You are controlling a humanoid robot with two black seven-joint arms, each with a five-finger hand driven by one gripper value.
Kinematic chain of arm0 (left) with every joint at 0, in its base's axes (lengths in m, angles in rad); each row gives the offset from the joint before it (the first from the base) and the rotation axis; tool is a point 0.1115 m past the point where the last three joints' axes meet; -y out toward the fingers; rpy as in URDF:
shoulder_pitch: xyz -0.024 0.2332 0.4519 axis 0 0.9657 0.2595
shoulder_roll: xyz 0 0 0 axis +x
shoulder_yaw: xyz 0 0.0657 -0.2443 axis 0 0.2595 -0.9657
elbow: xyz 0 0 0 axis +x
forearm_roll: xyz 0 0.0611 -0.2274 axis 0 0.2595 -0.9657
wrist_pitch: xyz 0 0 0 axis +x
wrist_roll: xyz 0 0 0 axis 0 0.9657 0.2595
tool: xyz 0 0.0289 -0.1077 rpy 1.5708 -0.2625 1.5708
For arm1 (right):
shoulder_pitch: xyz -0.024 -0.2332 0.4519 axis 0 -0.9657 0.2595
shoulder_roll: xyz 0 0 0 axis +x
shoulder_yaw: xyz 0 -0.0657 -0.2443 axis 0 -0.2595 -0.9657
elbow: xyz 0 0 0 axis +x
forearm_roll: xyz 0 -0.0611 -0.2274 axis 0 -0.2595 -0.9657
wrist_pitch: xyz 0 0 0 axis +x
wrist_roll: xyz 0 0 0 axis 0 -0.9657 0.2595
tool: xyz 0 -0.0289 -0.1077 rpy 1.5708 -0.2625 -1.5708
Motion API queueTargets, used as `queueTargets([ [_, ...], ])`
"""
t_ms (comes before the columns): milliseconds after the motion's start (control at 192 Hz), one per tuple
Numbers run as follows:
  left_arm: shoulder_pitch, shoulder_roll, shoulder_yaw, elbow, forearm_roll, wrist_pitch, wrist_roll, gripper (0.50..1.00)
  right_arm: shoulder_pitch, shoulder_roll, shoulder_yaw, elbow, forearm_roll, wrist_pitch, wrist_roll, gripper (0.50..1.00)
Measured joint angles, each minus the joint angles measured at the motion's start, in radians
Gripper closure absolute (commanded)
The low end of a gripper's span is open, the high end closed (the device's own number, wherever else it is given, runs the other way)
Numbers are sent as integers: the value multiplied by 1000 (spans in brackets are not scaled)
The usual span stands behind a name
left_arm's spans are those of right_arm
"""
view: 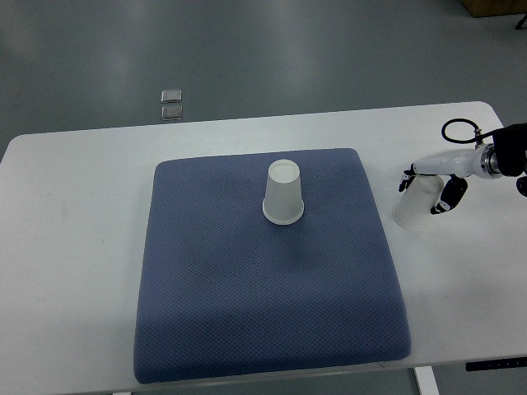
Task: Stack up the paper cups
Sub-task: 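Close the right hand's fingers around the white paper cup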
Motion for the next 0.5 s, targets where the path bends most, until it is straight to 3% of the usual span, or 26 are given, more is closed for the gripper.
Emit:
queueTargets([
  [501, 0, 0, 0, 0, 0, 0, 0, 500, 15, 7, 1, -2, 1, 0, 4, 844],
])
